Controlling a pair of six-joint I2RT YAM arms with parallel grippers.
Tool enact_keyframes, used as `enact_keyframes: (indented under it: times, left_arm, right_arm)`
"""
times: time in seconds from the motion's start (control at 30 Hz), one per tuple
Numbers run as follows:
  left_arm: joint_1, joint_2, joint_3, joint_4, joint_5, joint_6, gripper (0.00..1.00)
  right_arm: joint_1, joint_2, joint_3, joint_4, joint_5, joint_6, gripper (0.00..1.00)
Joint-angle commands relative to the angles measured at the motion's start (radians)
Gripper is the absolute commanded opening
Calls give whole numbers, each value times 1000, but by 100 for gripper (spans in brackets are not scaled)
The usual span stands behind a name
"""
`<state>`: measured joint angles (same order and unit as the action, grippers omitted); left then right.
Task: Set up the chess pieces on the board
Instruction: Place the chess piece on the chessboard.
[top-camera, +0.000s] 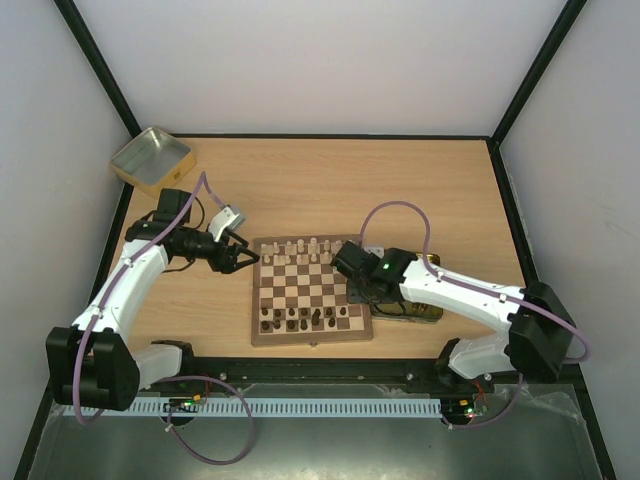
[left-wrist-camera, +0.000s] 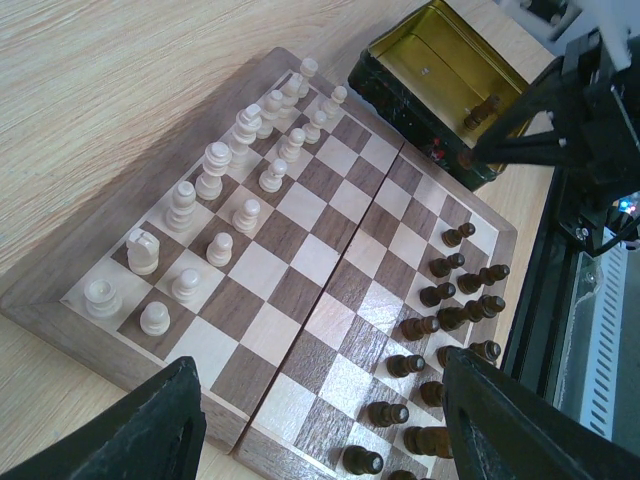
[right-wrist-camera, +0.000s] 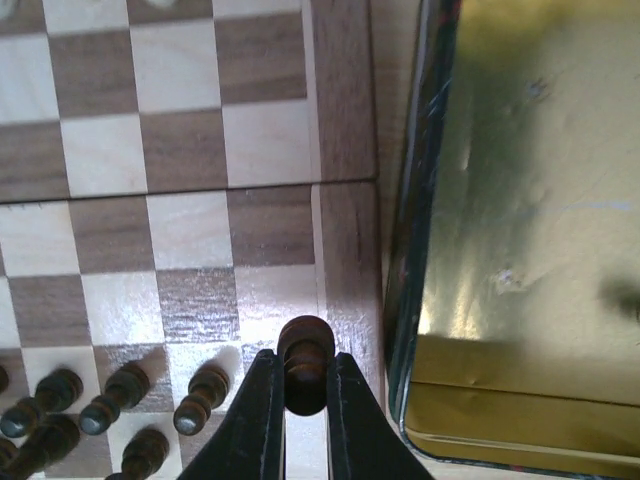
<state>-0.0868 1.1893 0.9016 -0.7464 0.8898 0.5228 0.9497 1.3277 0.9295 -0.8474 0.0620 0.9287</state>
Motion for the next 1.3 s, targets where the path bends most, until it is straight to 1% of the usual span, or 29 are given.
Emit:
enact_keyframes:
  times: [0.0, 0.3, 0.9, 1.27]
  left_arm:
    - [-5, -6, -7, -4, 12, -6, 66]
    - [-5, -3, -7, -4, 12, -6, 66]
    - [-5, -7, -7, -4, 12, -6, 66]
    - [-5, -6, -7, -5, 14, -3, 66]
  right_arm:
    - [35, 25, -29, 19, -29, 38, 2]
    - [82, 61, -50, 50, -84, 23, 2]
    - [87, 77, -77, 60, -102, 13, 3]
    - [88, 94, -74, 71, -106, 8, 8]
